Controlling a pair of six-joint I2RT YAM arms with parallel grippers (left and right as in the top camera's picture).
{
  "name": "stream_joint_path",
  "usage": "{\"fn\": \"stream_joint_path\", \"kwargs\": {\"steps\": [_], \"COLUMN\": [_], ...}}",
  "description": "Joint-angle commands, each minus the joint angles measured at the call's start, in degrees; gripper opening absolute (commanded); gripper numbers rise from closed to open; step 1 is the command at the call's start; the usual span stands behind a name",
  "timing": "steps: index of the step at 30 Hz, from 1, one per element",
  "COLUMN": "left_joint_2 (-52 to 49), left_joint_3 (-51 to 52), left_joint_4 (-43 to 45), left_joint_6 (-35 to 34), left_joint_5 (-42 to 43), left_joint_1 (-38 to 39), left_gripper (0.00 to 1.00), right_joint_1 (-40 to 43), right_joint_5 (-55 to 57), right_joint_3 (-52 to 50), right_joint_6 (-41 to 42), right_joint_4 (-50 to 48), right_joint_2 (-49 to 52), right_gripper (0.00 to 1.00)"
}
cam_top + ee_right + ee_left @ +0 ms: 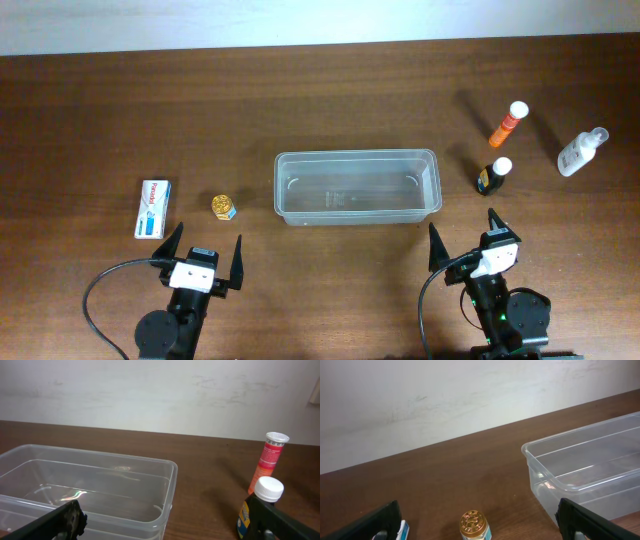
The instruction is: Pack container
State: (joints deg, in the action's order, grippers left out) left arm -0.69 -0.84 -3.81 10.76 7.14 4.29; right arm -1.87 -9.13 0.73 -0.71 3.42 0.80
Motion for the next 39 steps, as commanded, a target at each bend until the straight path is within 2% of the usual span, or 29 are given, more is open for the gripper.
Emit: {"fn": "stream_joint_path", "kwargs": {"steps": [1, 11, 15, 34, 39], "left_joint_2": [0.39, 0.39, 0.39, 0.39, 0.39], "left_joint_3": [0.33, 0.33, 0.33, 0.33, 0.33], "left_joint_4": [-0.07, -0.07, -0.07, -0.07, -0.07], "left_joint_6": [0.9, 0.9, 0.9, 0.9, 0.9], "left_joint_5": [0.57, 0.59, 0.59, 0.57, 0.57], "left_joint_1": [-0.46, -0.46, -0.46, -0.46, -0.46], "left_gripper": [0.99, 0.99, 0.99, 0.99, 0.99], "right_joint_1": [-0.33, -0.33, -0.37, -0.37, -0.37], "right_joint_5": [-0.13, -0.37, -6.88, -6.82, -11.26], "right_joint_3": [-0.42, -0.42, -0.42, -0.42, -0.42], "right_joint_6": [-0.37, -0.33, -0.35, -0.35, -0.33], "right_joint_4": [0.22, -1.7, -0.98, -0.61, -2.21], "right_joint_2": [-0.61, -0.61, -0.61, -0.61, -0.61], "right_gripper": [0.98, 0.98, 0.98, 0.98, 0.98]}}
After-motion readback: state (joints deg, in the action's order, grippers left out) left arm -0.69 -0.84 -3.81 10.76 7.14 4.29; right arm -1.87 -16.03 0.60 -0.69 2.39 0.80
